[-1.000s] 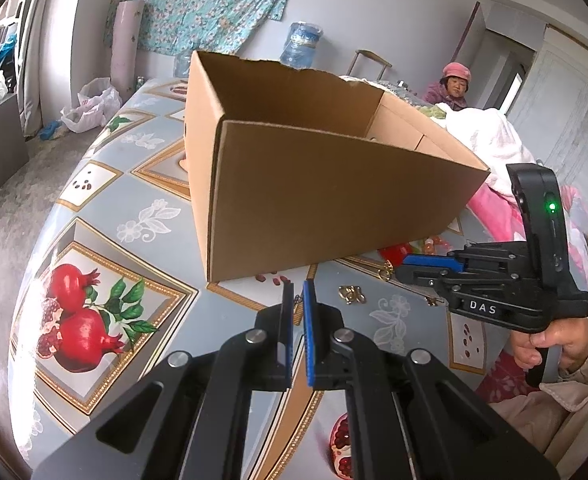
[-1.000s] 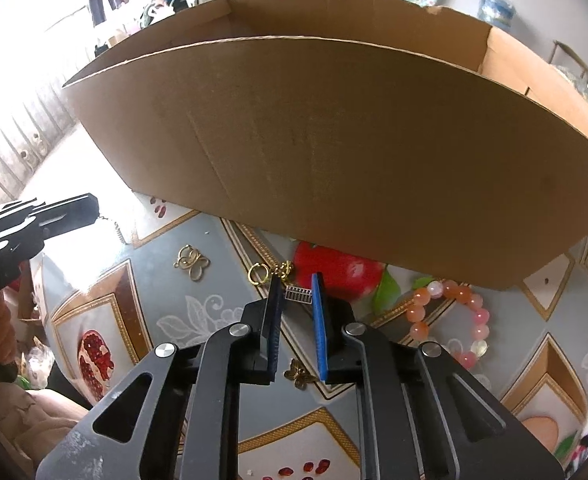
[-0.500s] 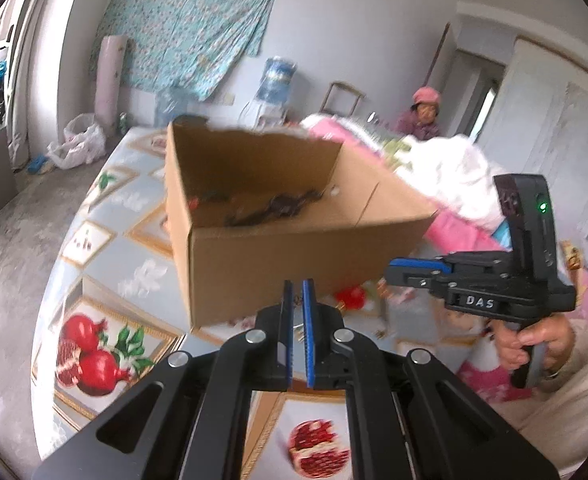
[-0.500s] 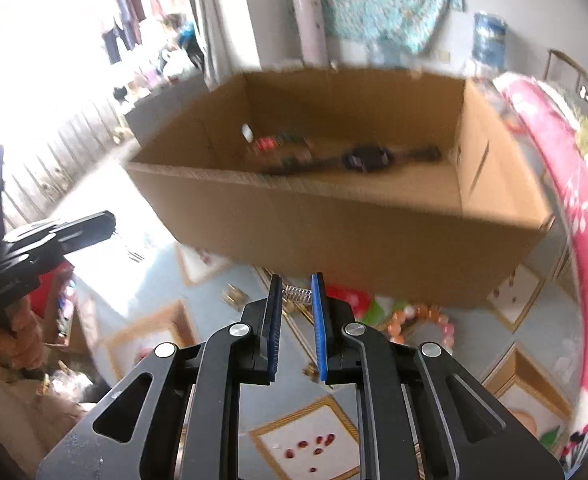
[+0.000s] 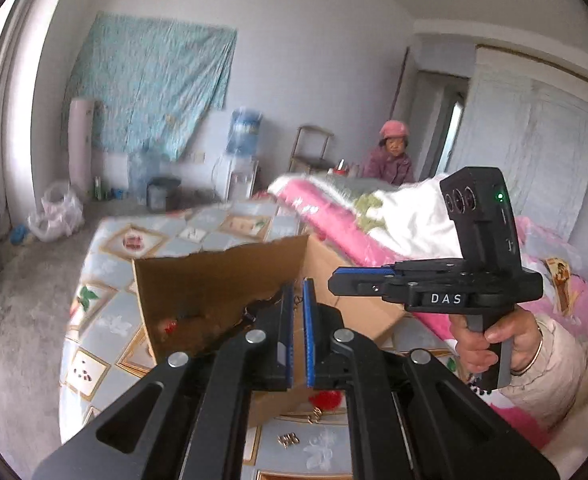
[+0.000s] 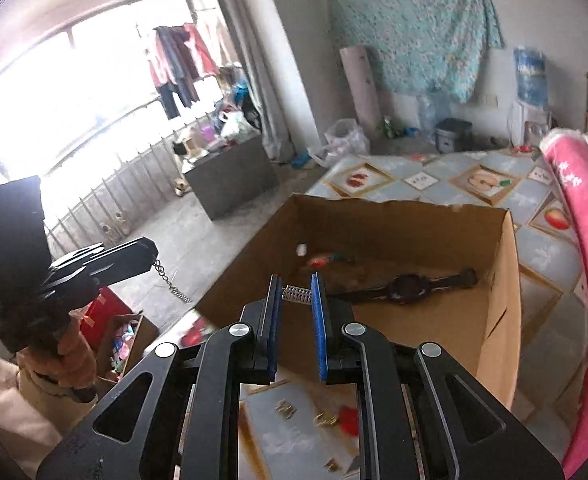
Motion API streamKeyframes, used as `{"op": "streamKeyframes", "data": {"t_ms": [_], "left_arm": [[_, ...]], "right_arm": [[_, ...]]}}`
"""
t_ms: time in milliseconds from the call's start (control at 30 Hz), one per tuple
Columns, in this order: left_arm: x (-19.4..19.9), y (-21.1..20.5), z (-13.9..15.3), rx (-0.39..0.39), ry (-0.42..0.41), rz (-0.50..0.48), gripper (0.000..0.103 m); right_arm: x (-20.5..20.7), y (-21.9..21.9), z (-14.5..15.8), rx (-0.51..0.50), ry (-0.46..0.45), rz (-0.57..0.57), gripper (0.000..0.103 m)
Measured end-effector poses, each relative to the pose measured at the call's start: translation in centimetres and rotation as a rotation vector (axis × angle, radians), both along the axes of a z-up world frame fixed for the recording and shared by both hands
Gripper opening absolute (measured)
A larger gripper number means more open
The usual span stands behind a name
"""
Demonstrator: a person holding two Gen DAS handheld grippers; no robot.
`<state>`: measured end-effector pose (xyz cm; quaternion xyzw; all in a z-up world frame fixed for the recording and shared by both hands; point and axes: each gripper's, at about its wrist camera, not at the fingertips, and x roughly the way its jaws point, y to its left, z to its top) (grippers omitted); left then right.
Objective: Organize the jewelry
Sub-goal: 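Carry both held charms over the cardboard box with both tools, then open both tools to drop the charms into the box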
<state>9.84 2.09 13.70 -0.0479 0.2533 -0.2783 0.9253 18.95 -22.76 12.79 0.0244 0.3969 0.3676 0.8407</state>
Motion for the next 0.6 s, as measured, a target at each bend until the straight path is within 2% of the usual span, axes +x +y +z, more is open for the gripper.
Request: {"op": "streamKeyframes", "data": {"t_ms": [67,200,267,500,600], "left_arm": [[2.6,-0.6,-0.7,-0.002,0.079,-0.002,0.004],[7.8,-2.0,-4.1,0.002,0.289,-0.016,0.004],[9.4,-2.7,-5.7,0.016,0.356,-0.015,0.004],[12.6,-4.8,-8.2,0.033,0.477,-0.012,0.006],[13.1,-4.7,-8.8,0.02,0.503,-0.006,0.025]], "right_arm": [[1.8,0.5,-1.0,-0.029,0.058,-0.007,0.013],[4.7,1.1,-3.7,-0.123,0.177,-0.026,0.013],[5.7,1.3,-4.8,-0.144,0.216,-0.03,0.013],[7.0,0.7,-5.6,-0.183,0.225,-0.083,0.017],[7.5,0.0,-5.7,-0.172,0.22,-0.111,0.021]]}}
